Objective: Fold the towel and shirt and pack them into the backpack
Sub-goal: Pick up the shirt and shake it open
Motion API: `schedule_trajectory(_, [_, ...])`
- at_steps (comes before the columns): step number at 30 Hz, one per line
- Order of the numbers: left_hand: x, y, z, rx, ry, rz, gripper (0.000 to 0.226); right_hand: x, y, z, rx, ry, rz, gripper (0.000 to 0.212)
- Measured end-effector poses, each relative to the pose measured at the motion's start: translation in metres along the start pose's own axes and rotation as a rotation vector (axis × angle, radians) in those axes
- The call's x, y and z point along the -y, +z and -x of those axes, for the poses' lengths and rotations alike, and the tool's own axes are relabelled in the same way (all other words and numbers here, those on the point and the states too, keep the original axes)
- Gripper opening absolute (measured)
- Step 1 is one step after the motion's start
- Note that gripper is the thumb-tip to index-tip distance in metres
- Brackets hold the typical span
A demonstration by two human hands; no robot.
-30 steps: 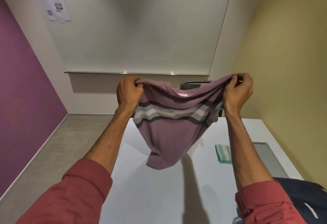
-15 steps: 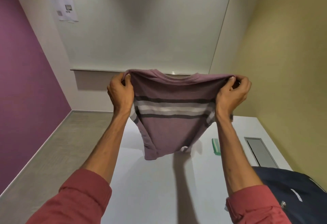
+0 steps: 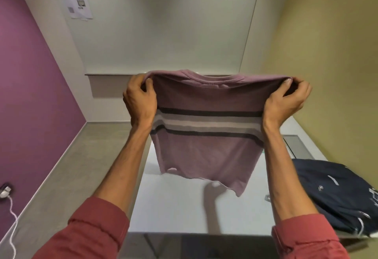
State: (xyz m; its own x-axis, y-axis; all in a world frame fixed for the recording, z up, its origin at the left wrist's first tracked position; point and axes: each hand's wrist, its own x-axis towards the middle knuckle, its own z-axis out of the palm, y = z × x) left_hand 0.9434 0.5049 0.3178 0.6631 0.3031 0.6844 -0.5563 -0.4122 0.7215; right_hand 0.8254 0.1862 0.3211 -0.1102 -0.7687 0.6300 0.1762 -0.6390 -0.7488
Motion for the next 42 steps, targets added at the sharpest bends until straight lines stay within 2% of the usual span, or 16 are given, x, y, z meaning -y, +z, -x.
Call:
schedule_trajectory(9, [-0.007,-0.035,0.015,-0.205,0.311,-0.044,0.012,0.027,-0.03,-0.015,-0.192,-0.165,-0.008,0.015])
schedule_trajectory(14, [0.024,-0.014,0.017,-0.143,0.326,-0.11,0.008,-0.002,-0.009,-0.014,-0.148,-0.153,0.05,0.016])
schedule_trajectory(17, [0.056,0.015,0.016,-0.07,0.312,-0.153,0.011,-0.044,0.016,-0.01,-0.053,-0.089,0.112,0.017])
schedule_trajectory(22, [0.116,0.077,0.011,0.149,0.235,-0.239,0.016,-0.125,0.054,0.006,0.185,-0.002,0.192,0.015])
schedule_trajectory(27, [0.187,0.173,0.0,0.334,0.042,-0.362,0.018,-0.219,0.129,0.02,0.419,0.153,0.276,0.012])
schedule_trajectory(32, [0.277,0.272,-0.017,0.644,-0.208,-0.543,0.021,-0.305,0.215,0.036,0.625,0.393,0.424,0.016])
schedule_trajectory(33, [0.295,0.286,-0.016,0.727,-0.277,-0.522,0.025,-0.32,0.226,0.042,0.696,0.437,0.449,0.019])
schedule_trajectory(36, [0.335,0.311,0.007,0.999,-0.41,-0.341,0.077,-0.356,0.24,0.07,0.899,0.5,0.499,0.035])
schedule_trajectory(37, [0.345,0.314,0.021,1.048,-0.412,-0.316,0.085,-0.366,0.237,0.081,0.943,0.527,0.505,0.036])
schedule_trajectory(39, [0.365,0.311,0.055,1.134,-0.408,-0.353,0.09,-0.388,0.222,0.106,1.011,0.557,0.54,0.032])
schedule_trajectory(42, [0.398,0.288,0.111,1.261,-0.513,-0.358,0.098,-0.413,0.188,0.142,1.096,0.628,0.613,0.031])
